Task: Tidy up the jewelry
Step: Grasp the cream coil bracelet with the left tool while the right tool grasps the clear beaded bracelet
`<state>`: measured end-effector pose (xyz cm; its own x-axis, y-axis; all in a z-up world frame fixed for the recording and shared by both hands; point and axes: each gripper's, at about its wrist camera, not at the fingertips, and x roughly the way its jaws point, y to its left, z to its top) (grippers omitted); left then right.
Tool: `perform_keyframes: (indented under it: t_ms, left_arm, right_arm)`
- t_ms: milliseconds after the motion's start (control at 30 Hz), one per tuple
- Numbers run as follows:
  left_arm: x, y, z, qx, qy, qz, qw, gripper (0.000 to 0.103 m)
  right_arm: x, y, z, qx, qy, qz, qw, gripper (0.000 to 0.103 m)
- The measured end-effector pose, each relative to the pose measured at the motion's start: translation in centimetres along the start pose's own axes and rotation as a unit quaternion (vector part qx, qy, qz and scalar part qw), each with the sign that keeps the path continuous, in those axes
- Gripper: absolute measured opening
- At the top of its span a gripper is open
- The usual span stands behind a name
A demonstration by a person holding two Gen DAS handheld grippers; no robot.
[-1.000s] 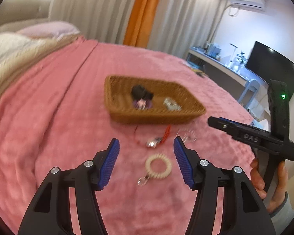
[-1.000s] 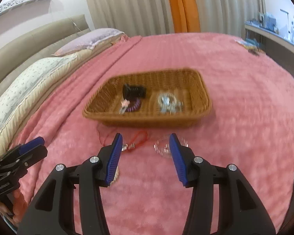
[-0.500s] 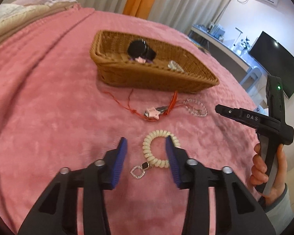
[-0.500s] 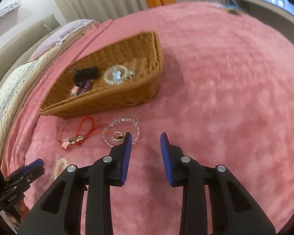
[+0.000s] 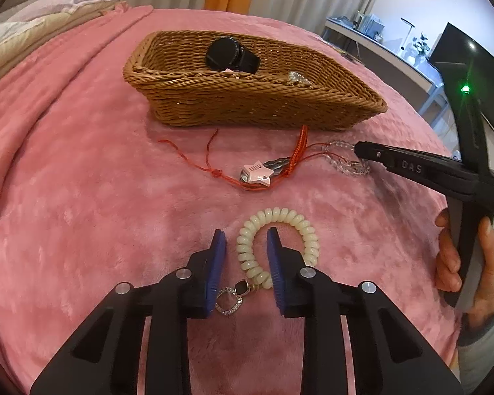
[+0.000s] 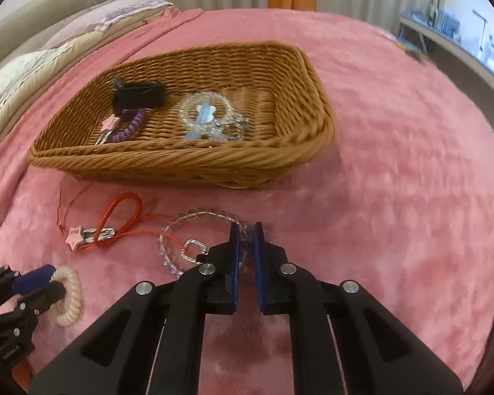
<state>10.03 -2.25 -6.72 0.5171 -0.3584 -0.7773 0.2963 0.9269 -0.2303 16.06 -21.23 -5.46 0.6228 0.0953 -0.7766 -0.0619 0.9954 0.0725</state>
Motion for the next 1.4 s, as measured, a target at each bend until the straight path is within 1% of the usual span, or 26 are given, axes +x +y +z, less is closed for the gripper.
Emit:
perform_keyframes:
  t_ms: [100,200,267,467,633,733,767,833,867,900,933,1000,1067,1133,1200,1267,1333,1367,1400]
  left_arm:
    - [-0.1,0.4,-0.1,-0.008,-0.002,-0.009,0.9999,0.024]
    - [-0.1,0.7,-0.1,-0.013,-0.003,-0.016,0.9998,0.024]
    - [-0.1,0.6,-0.2,-0.012,-0.004,-0.015,0.9998,0.024]
    - [-0.1,0.2,-0.5,-0.006,-0.007,-0.012,0.9999,0.023]
    - [-0.2,0.2,-0.6,-0.008,-0.005,-0.02,0.9998,0.023]
    - [-0.4,0.2,-0.8,-0.005,0.0,-0.043,0.9991,0.021]
    - [-0.5,0.2,-0.9,-0.004,0.002,-0.051,0.9987,0.021]
    - [-0.9,0.2,-1.0,-0.005,0.006,-0.083,0.9965,0.021]
    - [-1.1,0.2,-1.1,-0.006,0.007,-0.096,0.9954,0.021]
    - [-1.3,0.3,-1.1,-0.008,0.007,-0.112,0.9937,0.021]
    - [-1.6,0.3,-1.1,-0.01,0.006,-0.12,0.9927,0.021]
    - [-1.8,0.3,-0.9,-0.011,0.003,-0.11,0.9939,0.021]
    - [-1.6,0.1,-0.5,-0.004,0.002,-0.083,0.9965,0.021]
    - [-0.8,-0.5,0.0,0.005,0.013,-0.062,0.998,0.021]
    - [0.2,-1.4,0.0,0.025,0.026,-0.04,0.9985,0.021]
    - [0.3,-2.2,-0.1,0.048,0.024,-0.016,0.9984,0.023]
    - [0.4,-2.9,-0.1,0.063,0.022,-0.001,0.9978,0.024]
    - [0.5,-3.1,-0.1,0.067,0.022,0.006,0.9975,0.024]
    - [0.6,-3.3,-0.1,0.07,0.022,0.013,0.9972,0.024]
  right_arm:
    - [-2.3,-0.1,-0.5,0.015,-0.013,0.045,0.999,0.006]
    - [-4.8,-0.1,-1.6,0.01,-0.029,0.06,0.998,0.006]
    - [-5.7,-0.4,-2.4,0.013,-0.031,0.068,0.997,0.006]
    - [-6.3,-1.9,-6.0,0.026,-0.016,0.07,0.997,0.006]
    - [-5.1,-2.9,-6.9,0.032,0.001,0.056,0.998,0.006]
    - [-5.2,-3.4,-6.8,0.041,-0.004,0.063,0.997,0.009]
    - [-5.3,-3.5,-6.8,0.038,-0.008,0.059,0.997,0.011]
    - [-5.5,-3.5,-6.7,0.034,-0.012,0.049,0.998,0.019]
    - [-5.6,-3.5,-6.6,0.031,-0.015,0.047,0.998,0.026]
    - [-5.6,-3.5,-6.6,0.03,-0.017,0.047,0.998,0.028]
    - [-5.6,-3.6,-6.5,0.029,-0.017,0.048,0.998,0.028]
    - [-5.4,-3.5,-6.1,0.023,-0.016,0.045,0.999,0.028]
    - [-5.0,-3.0,-5.8,0.014,-0.013,0.035,0.999,0.028]
    - [-4.4,-2.5,-5.7,0.004,-0.006,0.029,1.0,0.028]
    - [-3.6,-1.9,-5.6,-0.007,0.004,0.017,1.0,0.028]
    - [-2.8,-1.4,-5.6,-0.017,0.015,0.008,1.0,0.028]
    - [-2.7,-1.0,-5.6,-0.029,0.012,-0.002,1.0,0.027]
    - [-2.7,-0.7,-5.6,-0.039,0.011,-0.007,0.999,0.025]
    - [-2.7,-0.3,-5.6,-0.046,0.011,-0.007,0.999,0.018]
